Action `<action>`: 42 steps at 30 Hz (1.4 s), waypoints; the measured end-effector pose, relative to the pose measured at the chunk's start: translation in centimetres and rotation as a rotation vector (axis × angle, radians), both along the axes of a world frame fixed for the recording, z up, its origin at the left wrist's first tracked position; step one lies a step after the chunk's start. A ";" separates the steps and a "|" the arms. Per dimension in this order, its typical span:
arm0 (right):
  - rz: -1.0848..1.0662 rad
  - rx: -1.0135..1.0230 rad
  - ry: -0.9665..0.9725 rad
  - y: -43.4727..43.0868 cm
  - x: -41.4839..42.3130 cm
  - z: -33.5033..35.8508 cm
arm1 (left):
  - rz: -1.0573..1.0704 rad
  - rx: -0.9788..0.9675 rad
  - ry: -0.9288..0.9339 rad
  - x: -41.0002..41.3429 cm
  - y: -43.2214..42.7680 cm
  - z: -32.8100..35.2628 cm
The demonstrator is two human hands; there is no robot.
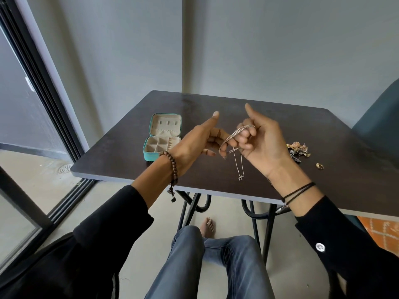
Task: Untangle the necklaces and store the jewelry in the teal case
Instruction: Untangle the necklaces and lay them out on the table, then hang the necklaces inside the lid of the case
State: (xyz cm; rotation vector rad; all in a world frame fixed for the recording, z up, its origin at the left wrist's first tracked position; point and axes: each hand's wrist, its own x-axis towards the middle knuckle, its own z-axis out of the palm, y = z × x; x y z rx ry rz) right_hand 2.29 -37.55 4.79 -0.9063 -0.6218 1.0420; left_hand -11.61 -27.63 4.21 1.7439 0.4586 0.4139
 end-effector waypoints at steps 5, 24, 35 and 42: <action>-0.030 -0.105 -0.190 -0.2 0.1 -1.1 | 0.087 -0.024 -0.097 -0.1 -0.4 1.1; 0.221 -0.161 -0.485 -0.9 1.0 -1.5 | 0.042 0.055 -0.043 -0.4 -0.2 0.7; 0.270 -0.132 -0.522 -0.5 1.8 -2.2 | 0.042 0.087 -0.068 -0.6 0.8 -0.3; 0.218 -0.123 -0.582 1.1 1.0 -1.7 | 0.119 0.072 -0.086 -1.0 2.0 -1.2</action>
